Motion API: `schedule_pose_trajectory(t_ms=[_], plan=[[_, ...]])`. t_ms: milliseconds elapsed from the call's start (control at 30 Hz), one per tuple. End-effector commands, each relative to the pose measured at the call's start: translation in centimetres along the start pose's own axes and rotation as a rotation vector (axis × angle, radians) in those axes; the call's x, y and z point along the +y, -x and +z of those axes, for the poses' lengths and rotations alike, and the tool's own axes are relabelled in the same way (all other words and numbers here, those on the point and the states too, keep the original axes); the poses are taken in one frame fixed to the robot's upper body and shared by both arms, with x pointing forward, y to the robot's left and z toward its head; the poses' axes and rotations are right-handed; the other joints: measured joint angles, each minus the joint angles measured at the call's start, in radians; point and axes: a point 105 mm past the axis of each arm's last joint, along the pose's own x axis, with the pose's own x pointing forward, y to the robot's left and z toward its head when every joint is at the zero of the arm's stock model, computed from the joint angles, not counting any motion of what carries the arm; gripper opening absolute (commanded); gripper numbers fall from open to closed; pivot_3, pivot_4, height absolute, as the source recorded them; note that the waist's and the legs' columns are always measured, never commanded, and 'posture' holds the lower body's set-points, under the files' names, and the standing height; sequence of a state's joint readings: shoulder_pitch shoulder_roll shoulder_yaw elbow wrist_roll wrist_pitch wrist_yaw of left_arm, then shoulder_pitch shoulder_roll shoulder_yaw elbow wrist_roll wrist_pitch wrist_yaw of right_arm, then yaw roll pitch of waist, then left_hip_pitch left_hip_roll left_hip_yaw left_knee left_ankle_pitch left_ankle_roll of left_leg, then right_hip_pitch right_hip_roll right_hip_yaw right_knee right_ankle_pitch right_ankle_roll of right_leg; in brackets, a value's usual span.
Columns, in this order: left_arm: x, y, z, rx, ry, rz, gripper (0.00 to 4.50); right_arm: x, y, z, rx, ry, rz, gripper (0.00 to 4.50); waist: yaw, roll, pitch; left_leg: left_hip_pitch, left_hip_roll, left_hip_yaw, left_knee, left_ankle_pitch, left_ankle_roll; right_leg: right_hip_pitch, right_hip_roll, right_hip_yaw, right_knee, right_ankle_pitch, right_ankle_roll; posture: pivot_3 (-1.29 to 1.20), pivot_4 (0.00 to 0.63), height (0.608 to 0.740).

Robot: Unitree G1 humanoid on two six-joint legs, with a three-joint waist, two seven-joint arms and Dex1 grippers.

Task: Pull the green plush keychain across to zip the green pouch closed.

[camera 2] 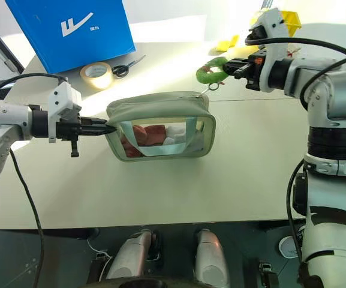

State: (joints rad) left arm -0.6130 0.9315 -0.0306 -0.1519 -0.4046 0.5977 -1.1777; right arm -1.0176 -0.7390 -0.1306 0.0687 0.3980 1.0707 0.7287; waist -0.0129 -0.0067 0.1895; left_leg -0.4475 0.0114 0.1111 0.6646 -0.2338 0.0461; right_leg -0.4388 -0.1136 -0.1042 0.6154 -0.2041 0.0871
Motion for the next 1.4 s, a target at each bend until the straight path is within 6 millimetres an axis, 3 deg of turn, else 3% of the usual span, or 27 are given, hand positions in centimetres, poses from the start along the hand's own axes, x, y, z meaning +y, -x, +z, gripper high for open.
schedule_pose_trajectory(t_ms=[33,200,433,667,867,1000,1100,1300,1400], plan=[[0.1,-0.1,0.3,0.008,-0.024,-0.005,0.00,-3.0,2.7,0.6,-0.056,0.001,-0.170,0.05,0.002,0.000,0.000,0.000,0.000,0.000,0.000,0.000,0.000,0.000,0.000,0.000,0.000,0.000,0.000,0.00,0.150,0.740],[-0.1,0.1,0.2,0.011,-0.026,-0.009,0.00,-3.7,3.6,-3.9,0.017,-0.074,-0.228,0.05,0.003,0.000,0.000,-0.001,0.000,0.000,0.000,0.000,0.001,0.001,0.000,0.000,-0.001,0.000,0.000,0.00,0.150,0.740],[0.0,0.4,0.2,0.018,-0.028,0.002,0.00,-0.4,0.7,-12.2,0.128,-0.236,-0.168,0.05,-0.002,0.000,0.000,0.004,0.001,0.000,0.000,0.000,0.001,0.004,0.002,0.000,-0.001,0.000,0.000,0.00,0.150,0.740],[0.0,0.6,0.2,0.024,-0.030,0.009,0.00,4.1,-2.2,-16.0,0.173,-0.335,-0.064,0.05,-0.002,0.000,0.000,0.003,0.001,0.000,0.000,0.000,0.001,0.003,0.002,0.000,-0.001,0.000,0.000,0.00,0.150,0.740],[0.1,0.9,0.2,0.029,-0.031,0.018,0.00,5.4,-2.6,-18.3,0.237,-0.291,-0.036,0.05,-0.003,0.000,0.000,0.003,0.001,0.000,0.000,0.000,0.001,0.003,0.002,0.000,-0.001,-0.001,-0.001,0.00,0.150,0.740],[0.4,0.9,0.2,0.030,-0.037,0.027,0.00,6.0,-2.5,-17.7,0.226,-0.265,0.009,0.05,-0.004,0.000,0.000,0.004,0.002,0.000,0.000,0.000,0.001,0.003,0.002,0.000,-0.001,-0.002,-0.003,0.00,0.150,0.740],[0.5,0.8,0.2,0.030,-0.042,0.027,0.00,5.4,-1.7,-15.7,0.185,-0.231,0.044,1.00,-0.003,0.000,0.000,0.003,0.002,0.000,0.000,0.000,0.001,0.003,0.002,0.000,-0.001,-0.002,-0.003,0.00,0.150,0.740],[0.7,0.6,0.2,0.029,-0.051,0.022,0.00,0.3,1.6,-11.1,0.183,0.031,-0.006,4.12,0.001,0.001,0.000,0.003,0.001,0.000,0.000,0.000,0.001,0.003,0.001,0.000,-0.001,-0.002,-0.004,0.00,0.150,0.740],[0.9,0.5,0.2,0.025,-0.057,0.019,0.00,-1.0,4.1,-7.5,0.168,0.157,0.073,4.12,0.001,0.001,0.000,0.002,0.001,0.000,0.000,-0.001,0.001,0.002,0.001,0.000,-0.002,-0.002,-0.004,0.00,0.150,0.740]])
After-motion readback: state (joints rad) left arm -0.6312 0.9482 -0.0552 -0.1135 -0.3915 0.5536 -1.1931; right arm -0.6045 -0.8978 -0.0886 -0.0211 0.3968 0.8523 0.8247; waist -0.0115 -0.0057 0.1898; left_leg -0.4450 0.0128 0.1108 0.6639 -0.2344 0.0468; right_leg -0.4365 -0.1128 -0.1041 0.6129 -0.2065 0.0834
